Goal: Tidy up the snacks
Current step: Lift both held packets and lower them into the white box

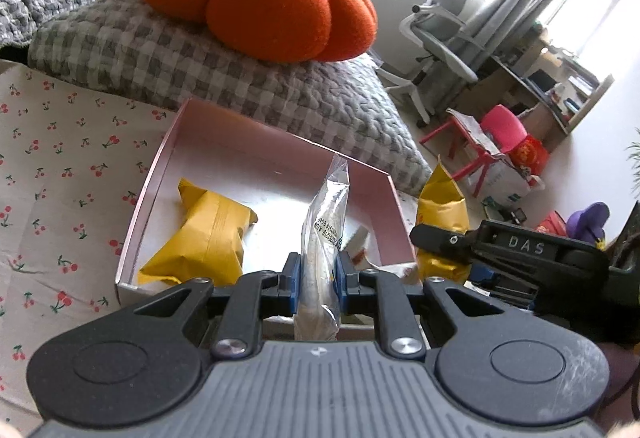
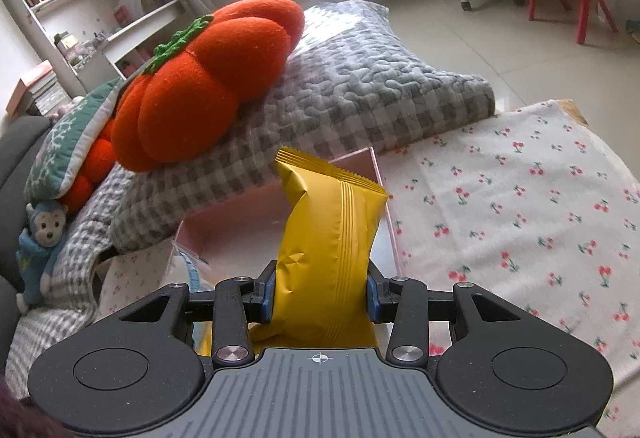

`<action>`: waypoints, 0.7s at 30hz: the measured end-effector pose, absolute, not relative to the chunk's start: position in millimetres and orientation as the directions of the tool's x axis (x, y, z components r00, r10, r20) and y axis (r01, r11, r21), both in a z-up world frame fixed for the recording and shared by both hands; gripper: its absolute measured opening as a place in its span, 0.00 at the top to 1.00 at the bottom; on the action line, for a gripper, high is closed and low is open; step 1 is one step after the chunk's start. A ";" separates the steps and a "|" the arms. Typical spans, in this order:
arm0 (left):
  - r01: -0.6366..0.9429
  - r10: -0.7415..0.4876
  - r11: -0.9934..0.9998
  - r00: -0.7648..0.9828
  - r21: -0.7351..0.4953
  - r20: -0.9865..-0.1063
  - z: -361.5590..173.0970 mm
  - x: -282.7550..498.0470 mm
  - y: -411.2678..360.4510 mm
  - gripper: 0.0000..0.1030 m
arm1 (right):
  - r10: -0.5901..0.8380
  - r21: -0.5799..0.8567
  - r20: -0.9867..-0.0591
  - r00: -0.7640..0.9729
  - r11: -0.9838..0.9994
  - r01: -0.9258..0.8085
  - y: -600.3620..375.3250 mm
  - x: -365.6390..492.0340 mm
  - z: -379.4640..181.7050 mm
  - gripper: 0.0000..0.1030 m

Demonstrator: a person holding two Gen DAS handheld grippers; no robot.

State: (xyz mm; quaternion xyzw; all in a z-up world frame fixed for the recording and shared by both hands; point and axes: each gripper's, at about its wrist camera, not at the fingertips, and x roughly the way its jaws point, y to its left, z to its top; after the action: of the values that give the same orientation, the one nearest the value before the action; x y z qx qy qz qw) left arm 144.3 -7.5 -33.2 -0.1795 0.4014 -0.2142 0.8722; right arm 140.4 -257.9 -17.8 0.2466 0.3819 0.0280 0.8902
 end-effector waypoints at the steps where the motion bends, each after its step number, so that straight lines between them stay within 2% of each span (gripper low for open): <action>1: 0.224 -0.514 0.845 0.588 -0.485 -0.624 -34.6 146.3 -7.0 0.85 | 0.239 0.463 -0.663 0.710 0.876 0.137 -257.4 143.5 -19.0 0.61; 8: 0.198 -0.482 0.863 0.594 -0.464 -0.644 -48.4 156.4 -1.1 0.85 | 0.238 0.449 -0.651 0.721 0.887 0.113 -254.8 161.4 -30.9 0.61; 21: 0.214 -0.485 0.861 0.621 -0.462 -0.616 -54.2 159.1 0.0 0.84 | 0.213 0.437 -0.631 0.746 0.892 0.115 -268.8 181.6 -43.9 0.61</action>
State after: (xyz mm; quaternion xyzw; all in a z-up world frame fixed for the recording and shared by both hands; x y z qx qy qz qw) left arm 159.1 0.0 -54.2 -0.1745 0.3876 -0.1978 0.8833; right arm 181.6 -268.8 -43.9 0.2308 0.3554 0.0272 0.9054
